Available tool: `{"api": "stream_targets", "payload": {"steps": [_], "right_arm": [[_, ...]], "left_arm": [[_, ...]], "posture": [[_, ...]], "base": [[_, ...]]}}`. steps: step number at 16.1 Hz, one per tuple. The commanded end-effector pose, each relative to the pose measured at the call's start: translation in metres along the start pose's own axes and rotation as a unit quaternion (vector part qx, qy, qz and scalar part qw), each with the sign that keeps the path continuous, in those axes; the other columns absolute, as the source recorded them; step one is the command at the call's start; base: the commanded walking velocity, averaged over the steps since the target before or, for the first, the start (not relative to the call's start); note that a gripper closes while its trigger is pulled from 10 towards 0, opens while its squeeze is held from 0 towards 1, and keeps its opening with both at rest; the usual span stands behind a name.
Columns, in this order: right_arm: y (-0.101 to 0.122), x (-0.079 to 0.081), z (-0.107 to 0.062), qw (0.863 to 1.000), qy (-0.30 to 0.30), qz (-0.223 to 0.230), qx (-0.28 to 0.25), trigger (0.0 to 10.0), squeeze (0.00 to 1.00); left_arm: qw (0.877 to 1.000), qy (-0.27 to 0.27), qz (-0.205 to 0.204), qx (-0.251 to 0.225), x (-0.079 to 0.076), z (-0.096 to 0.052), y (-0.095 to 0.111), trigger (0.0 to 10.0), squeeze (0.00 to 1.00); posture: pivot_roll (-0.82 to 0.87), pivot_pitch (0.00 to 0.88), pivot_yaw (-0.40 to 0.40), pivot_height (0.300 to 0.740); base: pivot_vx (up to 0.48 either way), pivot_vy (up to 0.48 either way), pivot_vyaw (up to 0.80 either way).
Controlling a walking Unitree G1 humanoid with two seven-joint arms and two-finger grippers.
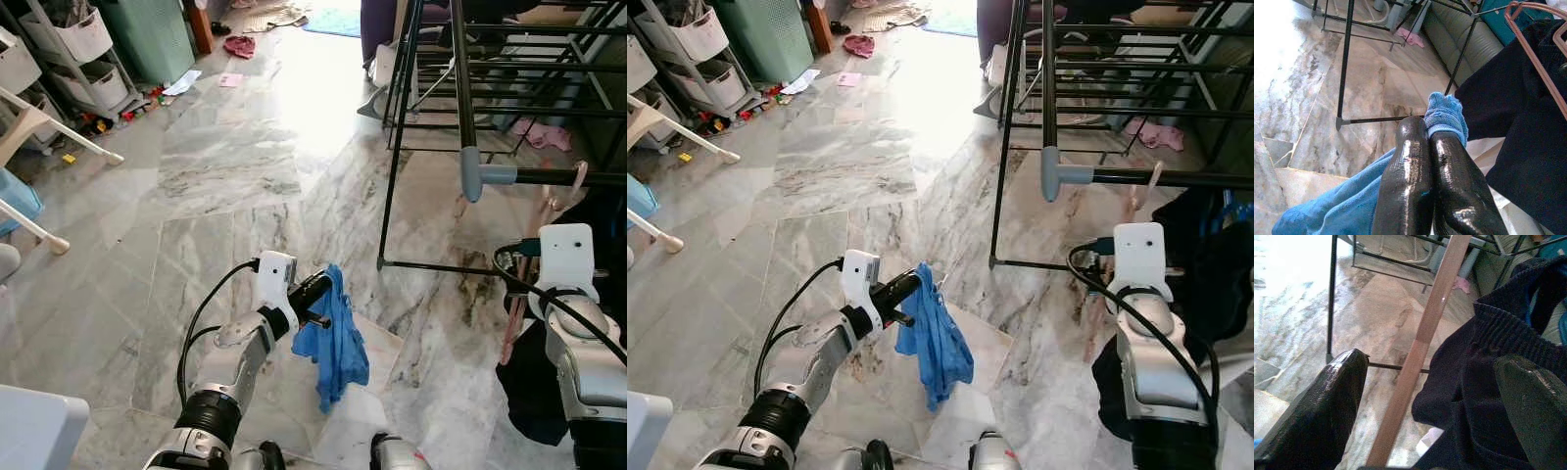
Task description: Hang hanger
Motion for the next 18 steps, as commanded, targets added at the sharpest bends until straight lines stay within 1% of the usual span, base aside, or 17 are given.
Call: {"api": "stream_targets", "payload": {"steps": [1, 3, 5, 7, 9, 10, 12, 13, 14, 16, 18], "right_arm": [[0.005, 0.0, -0.003, 1.0, -0.009, -0.002, -0.015, 10.0, 0.13], [0.006, 0.002, -0.005, 1.0, -0.01, -0.01, -0.018, 10.0, 0.13], [0.002, 0.003, -0.007, 1.0, -0.013, -0.01, -0.008, 10.0, 0.13], [-0.004, -0.006, -0.011, 1.0, -0.028, -0.011, 0.0, 10.0, 0.13], [-0.004, -0.012, -0.013, 0.999, -0.035, -0.01, -0.001, 10.0, 0.11], [-0.003, -0.012, -0.014, 0.999, -0.035, -0.01, -0.001, 10.0, 0.11], [-0.001, -0.004, -0.015, 1.0, -0.017, -0.002, -0.004, 10.0, 0.1], [0.0, 0.003, -0.016, 1.0, -0.003, 0.006, -0.002, 10.0, 0.02], [0.002, 0.008, -0.016, 1.0, 0.009, 0.006, -0.004, 10.0, 0.0], [0.009, 0.014, -0.017, 1.0, 0.018, 0.001, -0.016, 10.0, 0.0], [0.012, 0.013, -0.018, 0.999, 0.012, -0.016, -0.026, 10.0, 0.0]], "left_arm": [[1.0, 0.004, 0.004, 0.0, 0.002, -0.002, 0.0, 10.0, 0.0], [1.0, 0.003, 0.004, 0.0, 0.001, -0.001, 0.001, 10.0, 0.0], [1.0, 0.002, 0.004, 0.001, 0.001, 0.0, 0.002, 10.0, 0.0], [1.0, 0.0, 0.005, 0.001, 0.001, 0.0, 0.002, 10.0, 0.0], [1.0, 0.0, 0.005, 0.003, 0.001, 0.0, 0.001, 10.0, 0.0], [1.0, -0.001, 0.006, 0.004, 0.001, -0.001, 0.001, 10.0, 0.0], [1.0, -0.002, 0.007, 0.007, 0.001, -0.001, 0.0, 10.0, 0.0], [1.0, -0.002, 0.007, 0.007, 0.002, -0.001, 0.0, 10.0, 0.0], [1.0, -0.002, 0.008, 0.007, 0.002, -0.001, 0.0, 10.0, 0.0], [1.0, -0.001, 0.008, 0.005, 0.002, -0.001, 0.0, 10.0, 0.0], [1.0, 0.0, 0.008, 0.005, 0.002, -0.002, 0.0, 10.0, 0.0]], "posture": [[-0.29, 0.183, 0.091, 0.74], [-0.29, 0.184, 0.092, 0.74], [-0.29, 0.184, 0.095, 0.74], [-0.29, 0.185, 0.098, 0.74], [-0.29, 0.185, 0.098, 0.74], [-0.3, 0.186, 0.102, 0.74], [-0.3, 0.186, 0.102, 0.74], [-0.3, 0.187, 0.101, 0.74], [-0.3, 0.187, 0.101, 0.74], [-0.29, 0.184, 0.1, 0.74], [-0.29, 0.183, 0.099, 0.74]], "base": [[0.0, 0.0, 0.0], [0.0, 0.0, 0.0], [0.0, 0.0, 0.0], [0.0, 0.0, 0.0], [0.0, 0.0, 0.0], [0.0, 0.0, 0.0], [0.0, 0.0, 0.0], [0.0, 0.0, 0.0], [0.0, 0.0, 0.0], [0.0, 0.0, 0.0], [0.0, 0.0, 0.0]]}}
Point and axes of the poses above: a point about 5 cm out from each wrist's last joint towards the gripper, its own z axis pointing out of the wrist towards the gripper, its own y axis along the axis of the wrist's last joint, x = y × z, the point moved 3 cm from there along z, pointing out of the wrist towards the gripper, and after that the axes turned 12 degrees about z, right-handed, at the moved point
